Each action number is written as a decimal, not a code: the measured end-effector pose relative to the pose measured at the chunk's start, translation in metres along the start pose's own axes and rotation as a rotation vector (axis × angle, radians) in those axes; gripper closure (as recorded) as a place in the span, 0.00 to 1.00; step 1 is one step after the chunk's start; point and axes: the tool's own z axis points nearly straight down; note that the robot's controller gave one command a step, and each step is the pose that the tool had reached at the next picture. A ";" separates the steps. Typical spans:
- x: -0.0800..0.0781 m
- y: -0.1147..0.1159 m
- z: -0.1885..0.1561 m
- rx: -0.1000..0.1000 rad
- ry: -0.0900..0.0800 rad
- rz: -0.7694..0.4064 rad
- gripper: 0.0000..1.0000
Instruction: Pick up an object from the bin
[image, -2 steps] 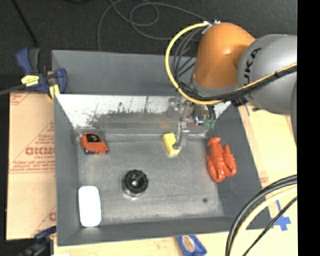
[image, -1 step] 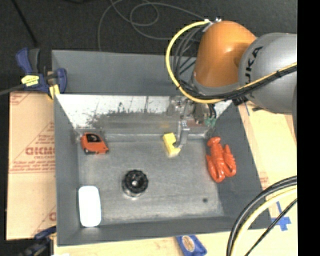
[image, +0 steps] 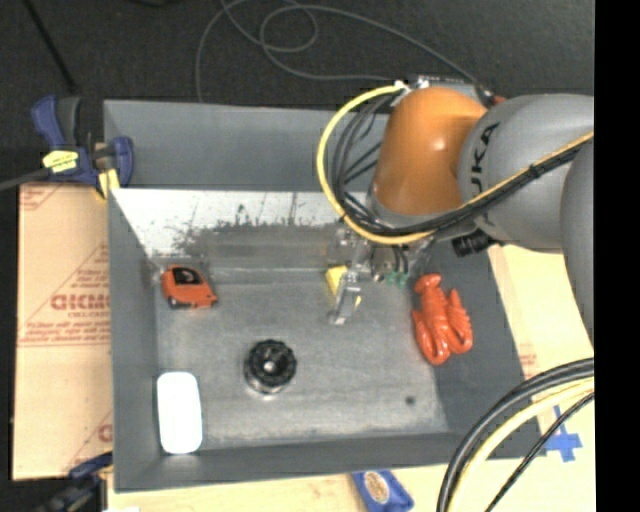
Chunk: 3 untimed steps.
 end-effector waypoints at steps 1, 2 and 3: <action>0.036 0.033 0.033 0.002 0.013 0.063 0.00; 0.048 0.067 0.068 0.000 0.007 -0.175 0.00; 0.062 0.074 0.092 -0.002 0.012 -0.104 0.00</action>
Offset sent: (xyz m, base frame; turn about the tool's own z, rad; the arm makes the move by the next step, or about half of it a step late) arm -0.0405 0.0893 -0.0868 -0.2074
